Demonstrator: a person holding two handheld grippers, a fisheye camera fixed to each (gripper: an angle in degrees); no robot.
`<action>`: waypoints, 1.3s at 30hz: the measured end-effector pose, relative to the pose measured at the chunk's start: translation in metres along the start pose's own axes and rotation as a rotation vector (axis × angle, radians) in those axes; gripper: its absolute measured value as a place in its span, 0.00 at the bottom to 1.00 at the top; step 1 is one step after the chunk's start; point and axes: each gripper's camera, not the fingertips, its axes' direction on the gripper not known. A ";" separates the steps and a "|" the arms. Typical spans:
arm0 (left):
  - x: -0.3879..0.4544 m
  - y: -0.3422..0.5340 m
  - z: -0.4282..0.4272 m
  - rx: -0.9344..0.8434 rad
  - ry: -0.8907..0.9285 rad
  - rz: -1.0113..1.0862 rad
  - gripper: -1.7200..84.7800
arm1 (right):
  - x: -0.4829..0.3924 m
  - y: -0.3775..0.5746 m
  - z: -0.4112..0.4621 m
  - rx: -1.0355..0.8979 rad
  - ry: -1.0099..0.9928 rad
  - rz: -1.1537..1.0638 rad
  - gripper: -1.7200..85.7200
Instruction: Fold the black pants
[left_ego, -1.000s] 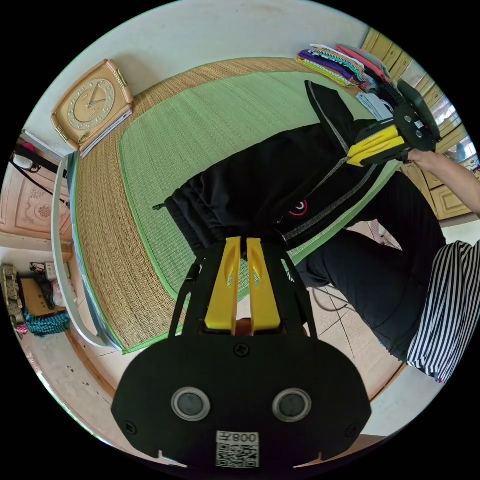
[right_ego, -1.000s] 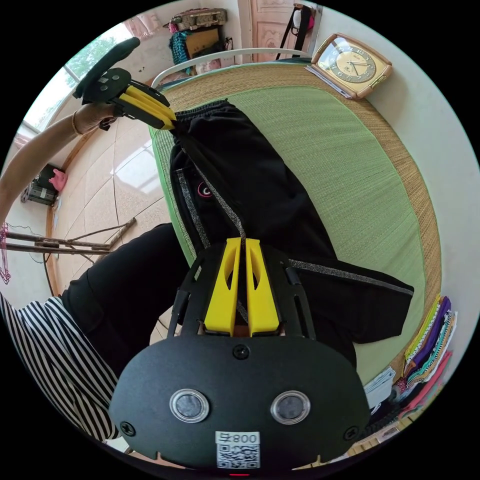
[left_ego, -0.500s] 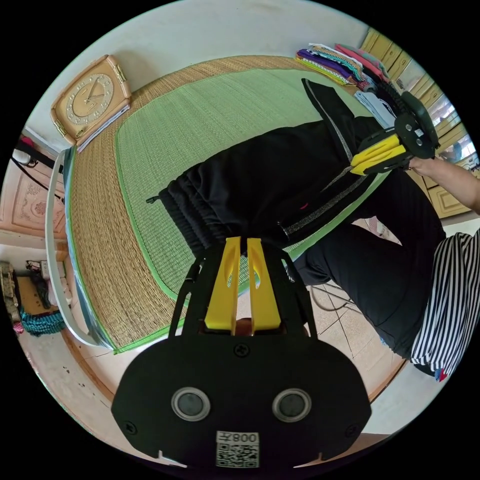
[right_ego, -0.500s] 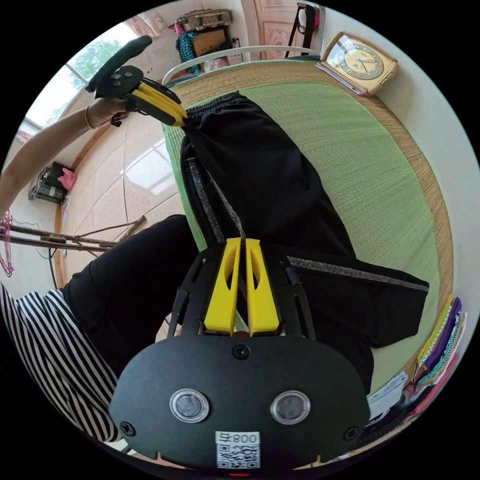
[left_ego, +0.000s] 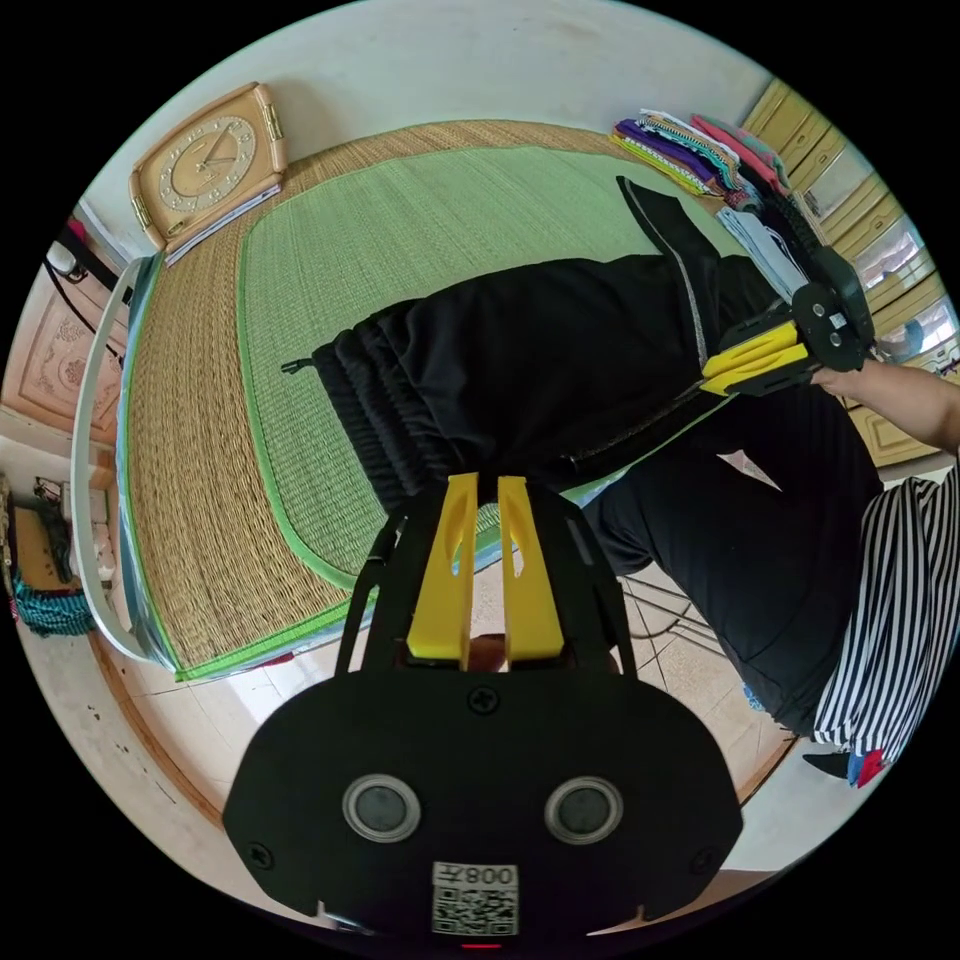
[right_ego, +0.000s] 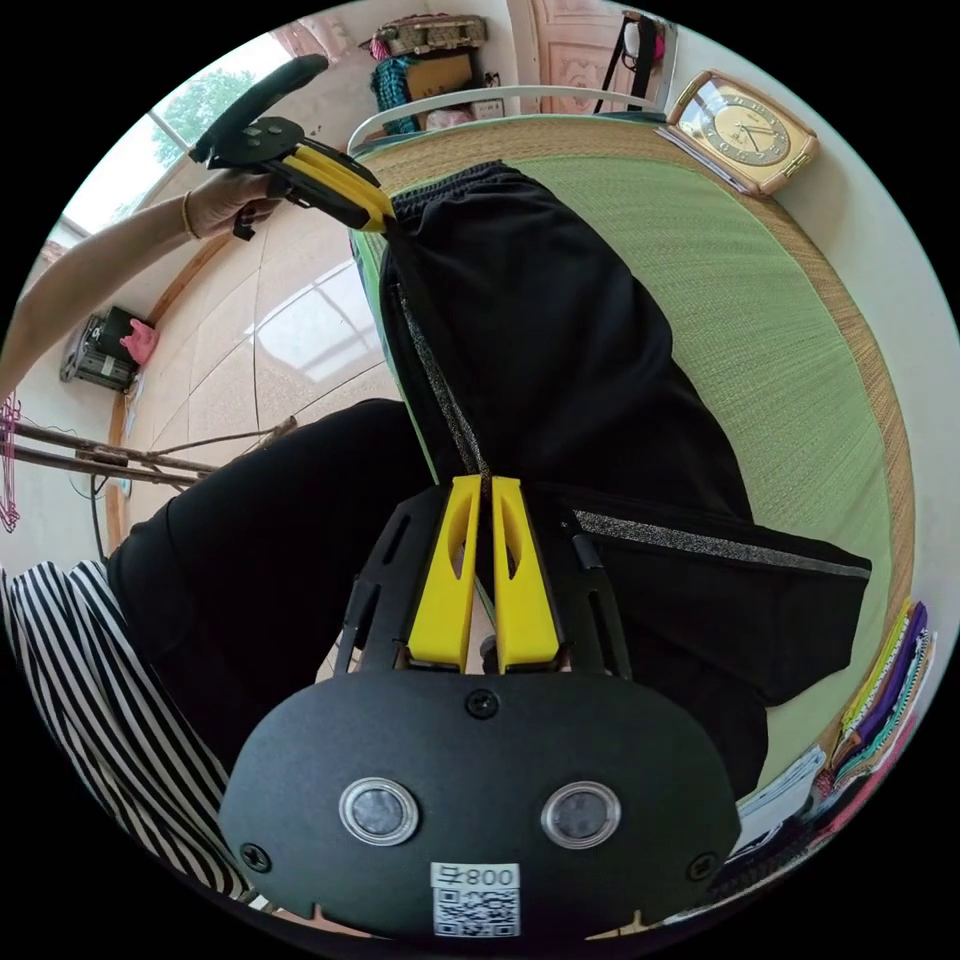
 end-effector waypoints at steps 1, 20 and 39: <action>-0.005 0.003 0.003 0.004 0.006 -0.012 0.03 | -0.003 0.002 0.002 0.002 0.010 -0.001 0.04; -0.103 0.049 0.060 0.093 0.038 -0.313 0.02 | -0.013 0.015 -0.008 -0.003 0.126 0.010 0.04; -0.092 0.011 0.149 0.138 0.197 -0.247 0.02 | -0.032 0.042 -0.071 0.061 0.219 -0.054 0.05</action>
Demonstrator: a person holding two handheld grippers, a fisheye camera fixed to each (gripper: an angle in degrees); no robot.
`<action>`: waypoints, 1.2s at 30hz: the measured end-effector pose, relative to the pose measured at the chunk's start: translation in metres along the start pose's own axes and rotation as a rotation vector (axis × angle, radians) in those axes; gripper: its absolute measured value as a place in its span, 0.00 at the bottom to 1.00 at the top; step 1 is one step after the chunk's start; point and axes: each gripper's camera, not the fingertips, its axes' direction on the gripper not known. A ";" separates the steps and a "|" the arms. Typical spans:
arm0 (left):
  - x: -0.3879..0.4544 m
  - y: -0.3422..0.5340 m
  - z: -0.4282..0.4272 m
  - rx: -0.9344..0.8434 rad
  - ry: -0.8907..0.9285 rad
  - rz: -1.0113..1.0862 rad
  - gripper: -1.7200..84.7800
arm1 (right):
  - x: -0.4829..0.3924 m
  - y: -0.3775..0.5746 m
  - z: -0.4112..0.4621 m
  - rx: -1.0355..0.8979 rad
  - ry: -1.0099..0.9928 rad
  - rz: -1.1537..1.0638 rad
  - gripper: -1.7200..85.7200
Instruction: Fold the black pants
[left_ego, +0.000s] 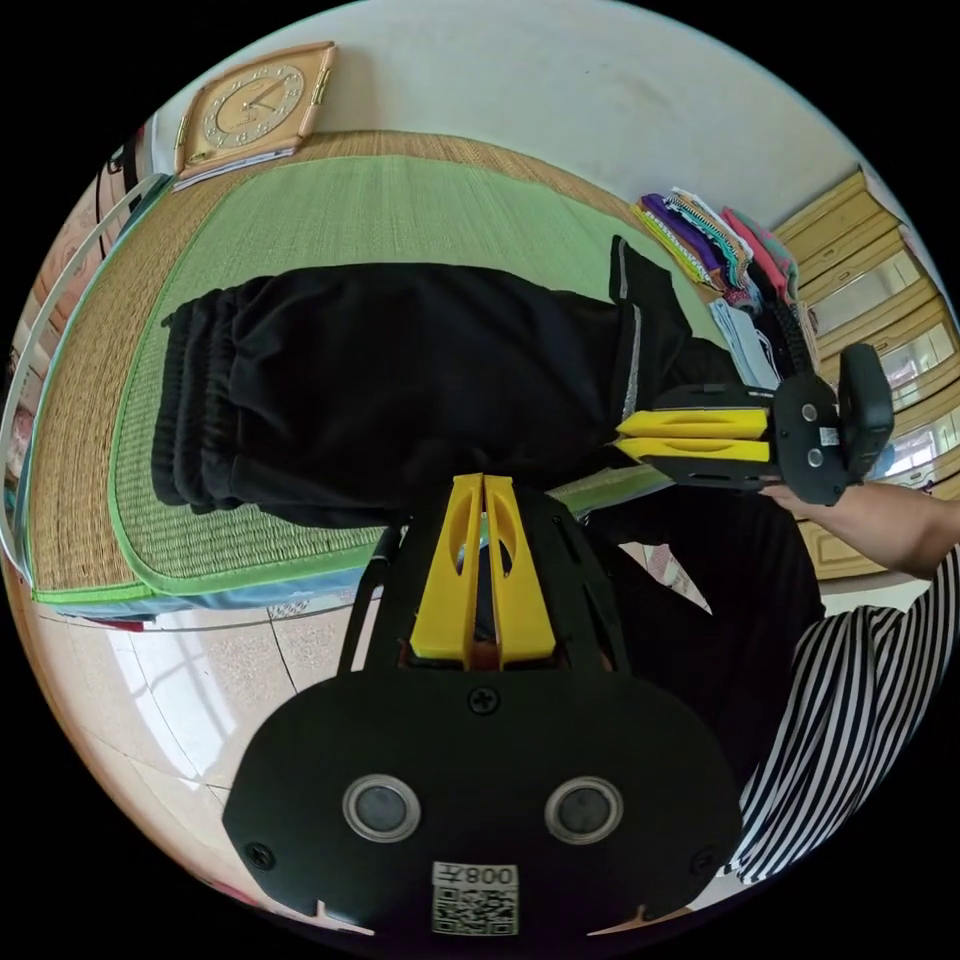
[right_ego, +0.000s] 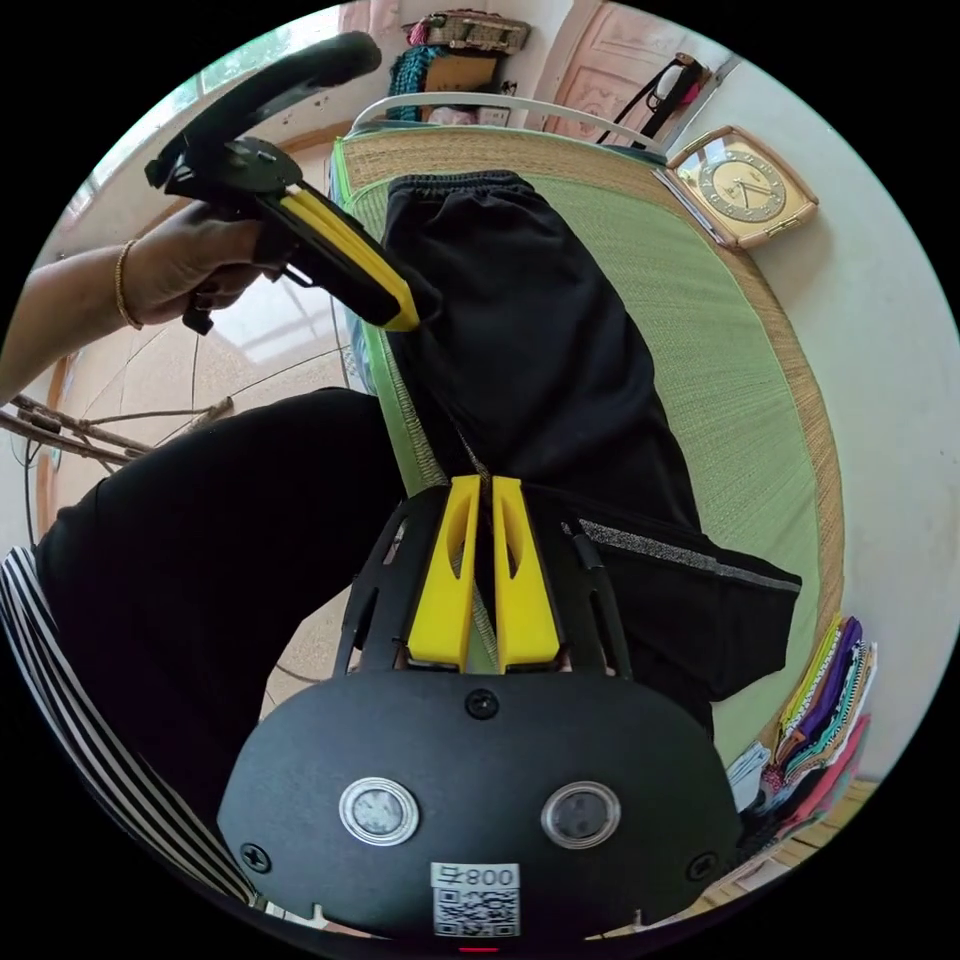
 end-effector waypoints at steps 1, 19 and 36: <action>-0.004 -0.001 0.003 -0.006 -0.002 -0.003 0.02 | 0.004 0.002 -0.007 0.013 -0.022 0.018 0.05; 0.000 -0.082 0.069 0.050 0.234 0.136 0.04 | 0.140 0.047 -0.060 -0.003 -0.275 0.482 0.02; 0.014 -0.216 0.188 -0.095 0.242 0.197 0.10 | 0.351 0.046 -0.136 -0.049 -0.198 0.838 0.10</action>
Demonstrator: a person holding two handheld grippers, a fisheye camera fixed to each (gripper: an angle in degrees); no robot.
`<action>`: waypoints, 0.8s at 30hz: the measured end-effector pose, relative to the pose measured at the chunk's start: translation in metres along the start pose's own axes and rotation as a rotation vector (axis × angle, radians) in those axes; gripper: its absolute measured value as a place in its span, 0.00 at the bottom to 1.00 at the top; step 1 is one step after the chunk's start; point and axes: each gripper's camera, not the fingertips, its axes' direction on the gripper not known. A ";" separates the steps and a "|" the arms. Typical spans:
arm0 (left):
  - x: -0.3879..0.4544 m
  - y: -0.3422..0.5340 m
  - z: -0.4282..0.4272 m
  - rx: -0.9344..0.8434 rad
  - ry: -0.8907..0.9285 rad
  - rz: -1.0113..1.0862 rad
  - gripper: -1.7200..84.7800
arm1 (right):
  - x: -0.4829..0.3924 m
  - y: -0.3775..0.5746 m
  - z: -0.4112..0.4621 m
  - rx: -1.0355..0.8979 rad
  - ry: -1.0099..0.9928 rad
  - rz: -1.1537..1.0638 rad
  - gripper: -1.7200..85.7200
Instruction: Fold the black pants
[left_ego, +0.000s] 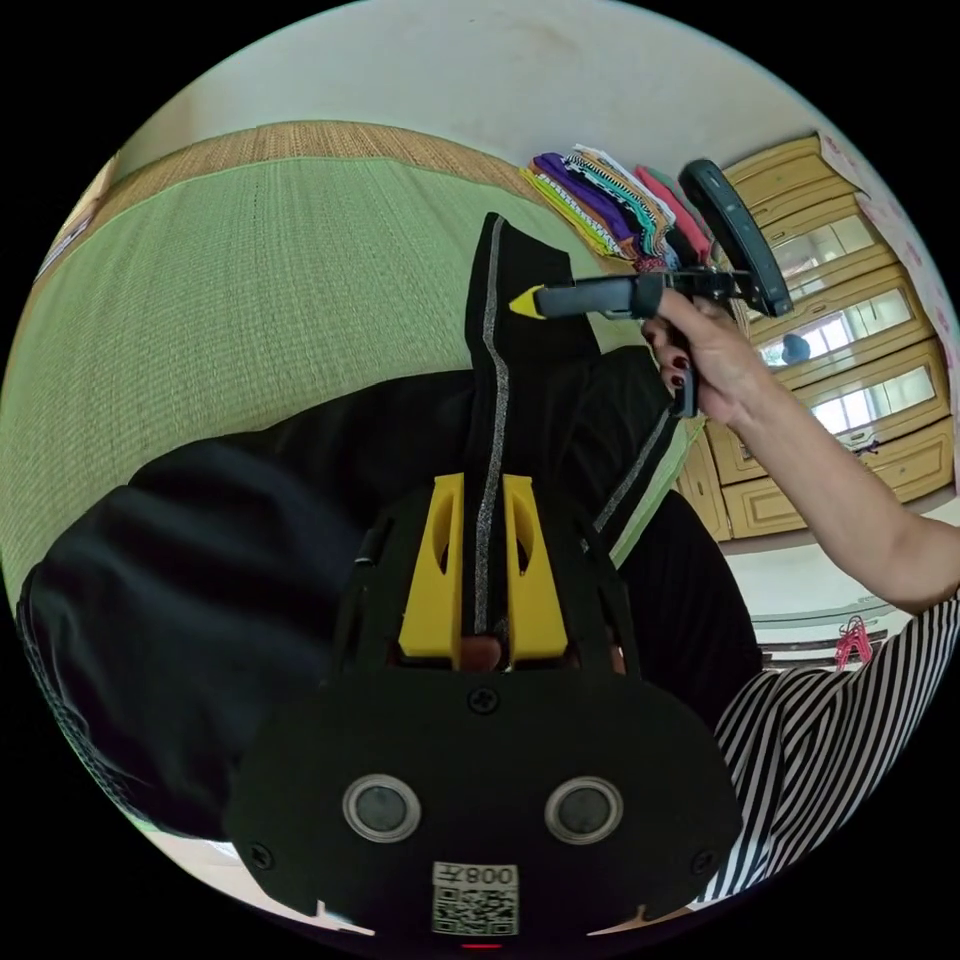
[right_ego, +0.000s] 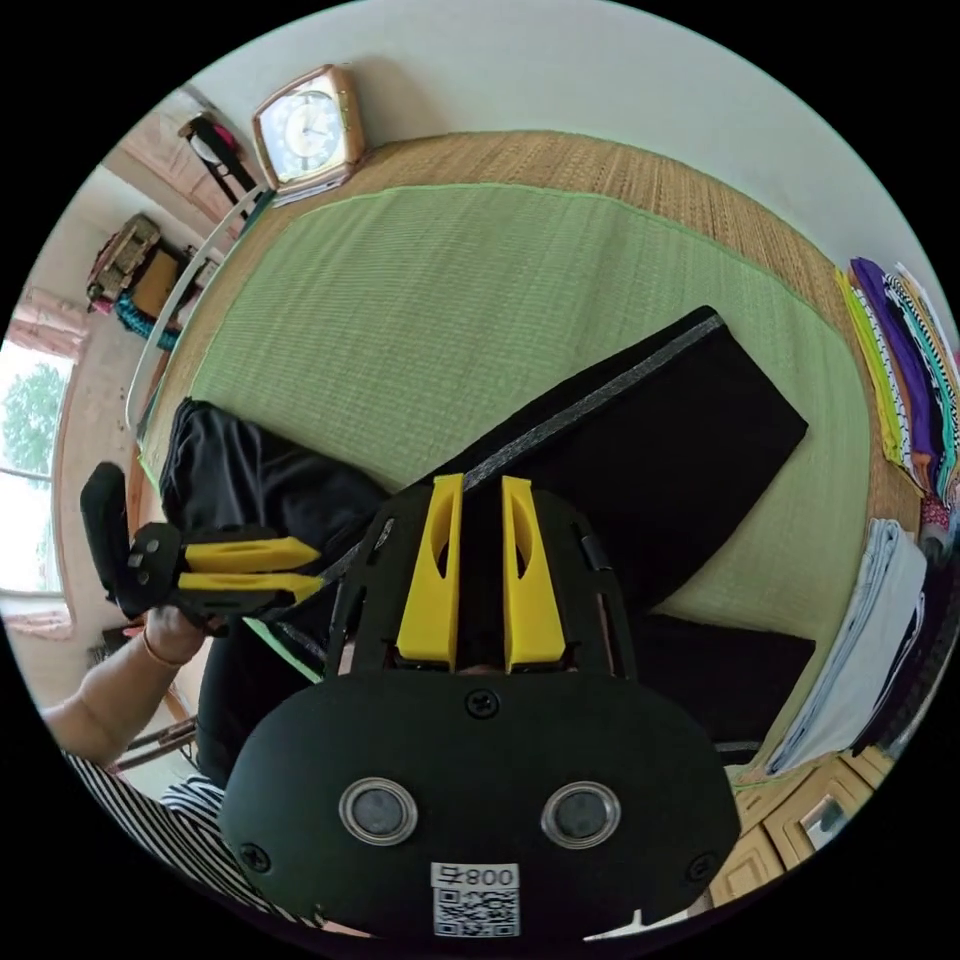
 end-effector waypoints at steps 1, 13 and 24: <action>-0.002 -0.005 0.006 -0.008 -0.005 0.004 0.10 | 0.004 -0.011 -0.001 -0.021 0.015 0.022 0.11; -0.012 -0.045 0.059 -0.049 0.023 0.056 0.06 | 0.029 -0.063 -0.037 -0.099 0.029 0.179 0.12; -0.014 -0.074 0.096 -0.052 0.045 0.082 0.05 | 0.021 -0.064 -0.078 -0.191 0.143 0.126 0.10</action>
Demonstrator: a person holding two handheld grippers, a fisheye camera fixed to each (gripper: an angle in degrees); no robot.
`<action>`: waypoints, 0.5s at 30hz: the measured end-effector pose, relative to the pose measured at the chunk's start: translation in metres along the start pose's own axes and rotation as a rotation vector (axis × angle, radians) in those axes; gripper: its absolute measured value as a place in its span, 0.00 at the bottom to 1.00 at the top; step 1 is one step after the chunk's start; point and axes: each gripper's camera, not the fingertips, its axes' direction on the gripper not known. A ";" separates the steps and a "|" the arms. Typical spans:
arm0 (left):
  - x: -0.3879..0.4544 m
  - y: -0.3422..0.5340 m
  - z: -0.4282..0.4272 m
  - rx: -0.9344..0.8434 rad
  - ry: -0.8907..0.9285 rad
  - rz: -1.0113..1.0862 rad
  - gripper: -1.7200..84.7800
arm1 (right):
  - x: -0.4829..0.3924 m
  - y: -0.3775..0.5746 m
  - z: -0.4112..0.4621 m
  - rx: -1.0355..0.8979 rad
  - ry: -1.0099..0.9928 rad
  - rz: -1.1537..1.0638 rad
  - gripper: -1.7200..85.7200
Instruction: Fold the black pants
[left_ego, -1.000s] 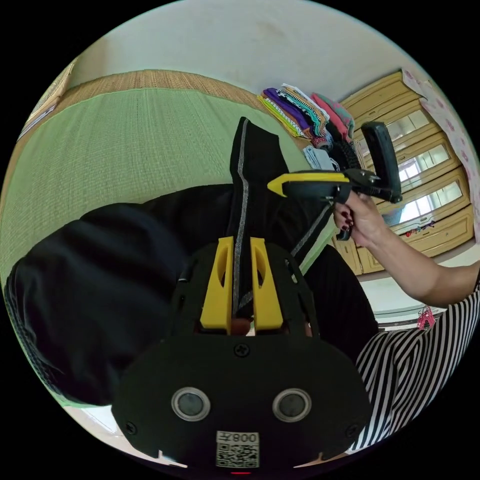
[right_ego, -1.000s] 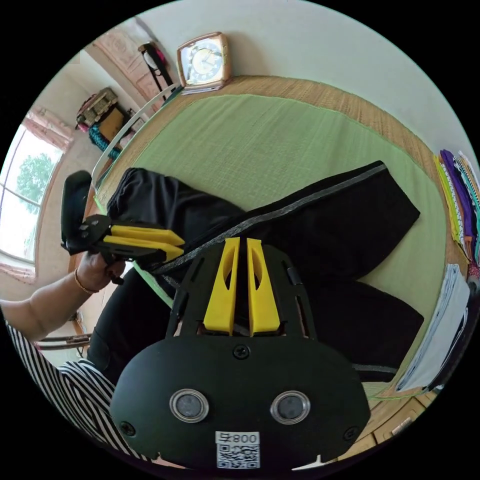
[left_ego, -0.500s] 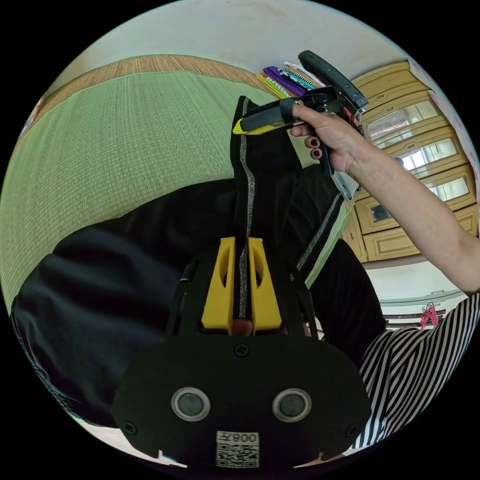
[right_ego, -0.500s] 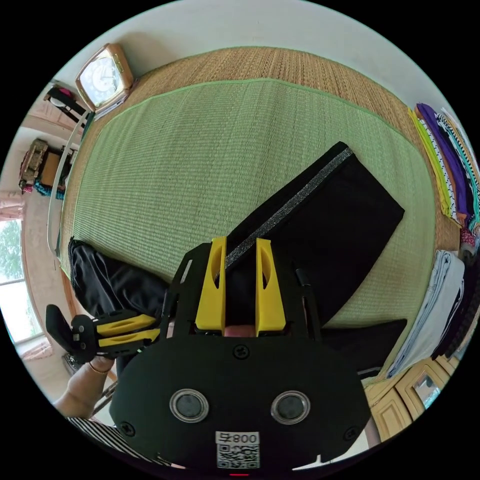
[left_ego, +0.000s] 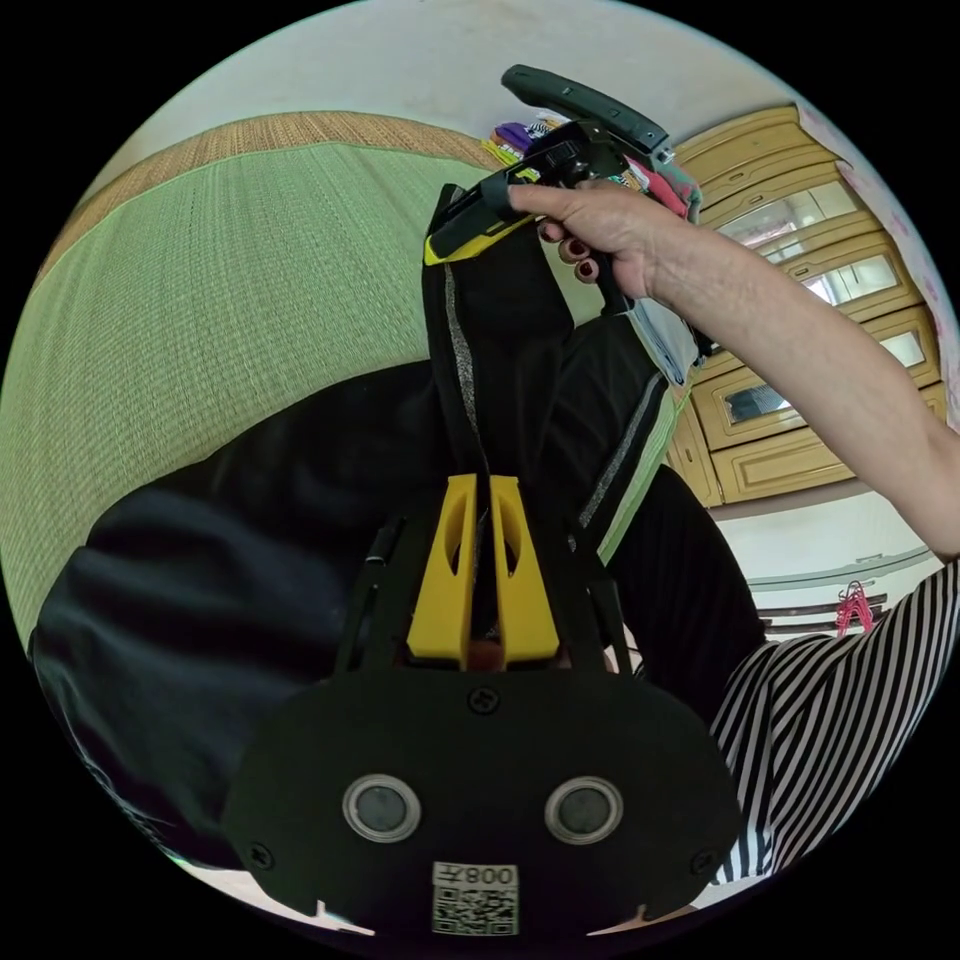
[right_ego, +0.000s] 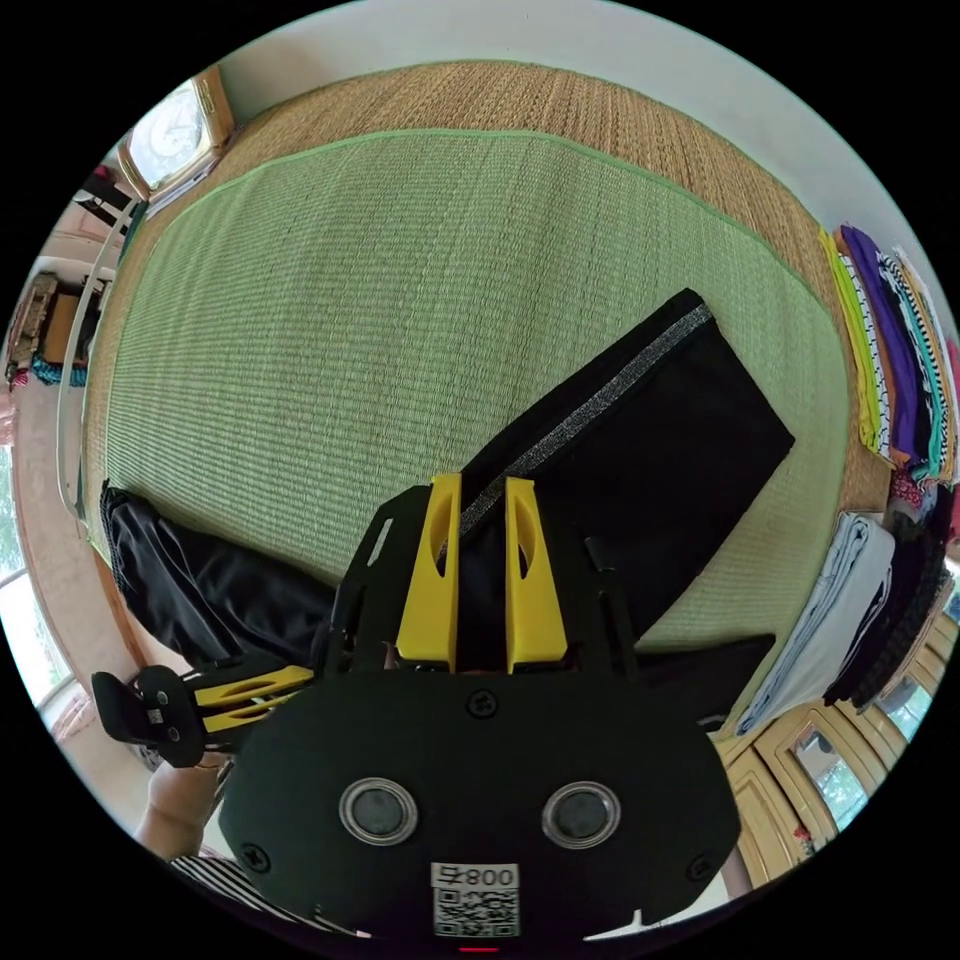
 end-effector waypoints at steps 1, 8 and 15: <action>0.000 -0.003 0.003 0.004 0.004 0.001 0.05 | 0.002 0.004 -0.004 -0.004 0.015 -0.006 0.08; 0.008 -0.020 0.017 0.017 0.018 0.048 0.05 | 0.039 0.058 -0.059 0.115 -0.139 -0.016 0.05; 0.033 -0.031 0.027 0.015 0.010 0.153 0.04 | 0.090 0.163 -0.126 0.317 -0.254 -0.040 0.04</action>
